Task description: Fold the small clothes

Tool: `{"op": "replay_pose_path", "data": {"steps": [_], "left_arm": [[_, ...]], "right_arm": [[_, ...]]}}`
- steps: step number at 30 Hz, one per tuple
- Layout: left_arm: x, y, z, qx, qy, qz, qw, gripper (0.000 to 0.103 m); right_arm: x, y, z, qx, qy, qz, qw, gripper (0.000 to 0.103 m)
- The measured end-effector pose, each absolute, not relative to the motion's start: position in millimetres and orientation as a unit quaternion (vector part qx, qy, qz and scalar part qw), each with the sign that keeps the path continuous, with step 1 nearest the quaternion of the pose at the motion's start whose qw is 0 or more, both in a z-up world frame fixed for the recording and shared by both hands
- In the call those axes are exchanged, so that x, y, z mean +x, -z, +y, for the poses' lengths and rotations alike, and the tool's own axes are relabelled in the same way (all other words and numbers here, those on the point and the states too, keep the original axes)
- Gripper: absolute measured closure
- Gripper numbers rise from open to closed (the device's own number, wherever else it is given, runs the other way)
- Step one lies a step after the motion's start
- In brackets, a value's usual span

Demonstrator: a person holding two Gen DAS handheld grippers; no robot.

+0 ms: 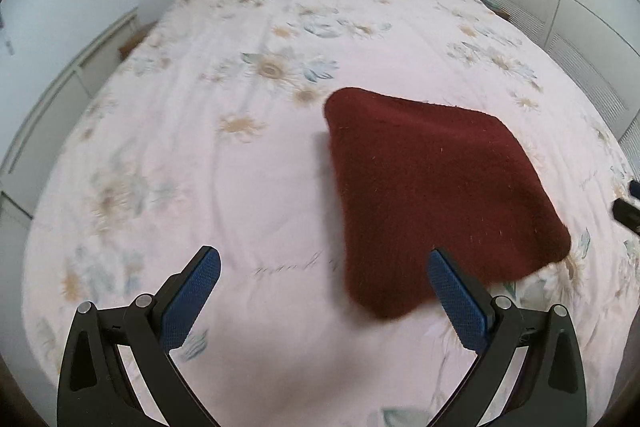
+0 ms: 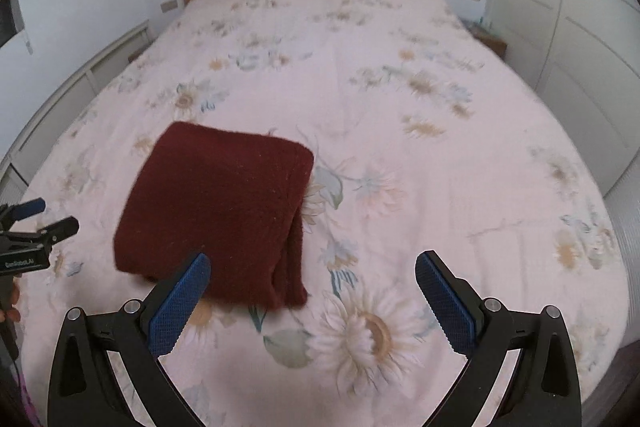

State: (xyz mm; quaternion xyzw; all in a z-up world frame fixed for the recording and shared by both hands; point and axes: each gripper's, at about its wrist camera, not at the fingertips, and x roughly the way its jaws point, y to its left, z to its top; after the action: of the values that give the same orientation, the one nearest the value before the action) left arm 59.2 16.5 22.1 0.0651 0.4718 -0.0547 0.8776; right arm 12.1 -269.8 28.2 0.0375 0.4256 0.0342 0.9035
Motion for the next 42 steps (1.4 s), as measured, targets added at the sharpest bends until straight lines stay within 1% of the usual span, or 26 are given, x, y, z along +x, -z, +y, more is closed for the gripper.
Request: {"op": "replay_pose_path", "data": {"steps": [5,10,21,42], "left_arm": [[31.3,-28.7,17.0,0.061,0.044,0.475,0.877,0.001],[20.4,-19.4,24.6,0.055,0.035,0.481,0.874,0.001],[12.3,-11.2,31.1,0.051,0.019,0.489,0.871,0.001],[6.2,-17.5,28.8,0.063,0.005,0.482,0.874,0.001]], "right_arm": [[-26.5,-41.9,-273.0,0.028,-0.022,0.414,0.91,0.001],[-43.3,-40.8,-274.7,0.03,-0.015,0.417,0.908,0.001],[-51.6,-43.7,-278.8,0.029,-0.003,0.413,0.91,0.001],[-55.4,-46.8,-276.0,0.03,-0.004,0.414,0.91,0.001]]}}
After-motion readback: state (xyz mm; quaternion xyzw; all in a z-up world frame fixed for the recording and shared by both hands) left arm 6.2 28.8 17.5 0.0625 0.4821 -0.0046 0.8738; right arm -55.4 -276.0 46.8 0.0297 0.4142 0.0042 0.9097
